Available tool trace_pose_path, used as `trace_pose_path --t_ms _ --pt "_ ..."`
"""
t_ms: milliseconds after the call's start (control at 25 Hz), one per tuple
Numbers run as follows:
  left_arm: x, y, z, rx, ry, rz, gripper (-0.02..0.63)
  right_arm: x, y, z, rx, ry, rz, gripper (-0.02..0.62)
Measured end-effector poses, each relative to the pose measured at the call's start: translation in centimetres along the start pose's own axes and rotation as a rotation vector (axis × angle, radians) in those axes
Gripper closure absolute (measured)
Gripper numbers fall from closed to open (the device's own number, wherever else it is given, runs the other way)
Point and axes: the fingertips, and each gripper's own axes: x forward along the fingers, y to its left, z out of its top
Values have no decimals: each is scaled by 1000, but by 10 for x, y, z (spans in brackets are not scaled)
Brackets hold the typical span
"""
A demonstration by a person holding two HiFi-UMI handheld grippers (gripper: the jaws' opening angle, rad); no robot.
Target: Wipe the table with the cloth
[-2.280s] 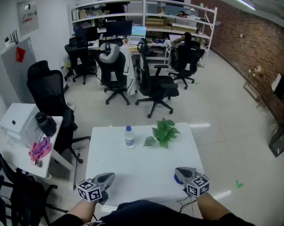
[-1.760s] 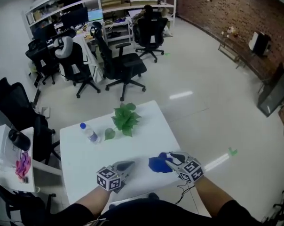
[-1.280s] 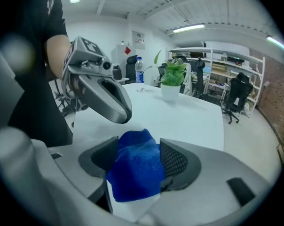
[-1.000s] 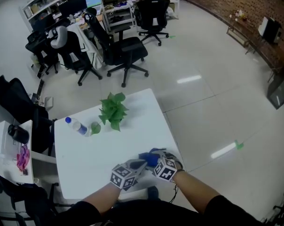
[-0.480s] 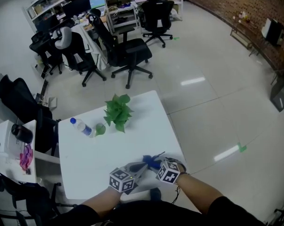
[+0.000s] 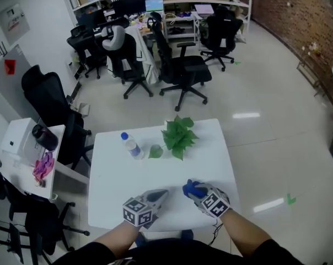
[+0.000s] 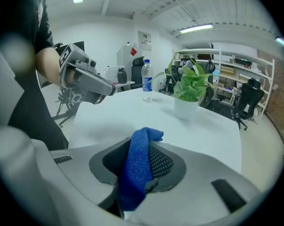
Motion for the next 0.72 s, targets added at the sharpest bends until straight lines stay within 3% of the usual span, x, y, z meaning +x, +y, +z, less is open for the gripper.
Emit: trace_pose_path --t_ms 320,720 --pt "-126 120 8 -63 -129 178 611 85 48 102 -103 -18 41 494" --pt "-289 231 -21 -111 -183 330 611 223 146 211 -230 2 152 494"
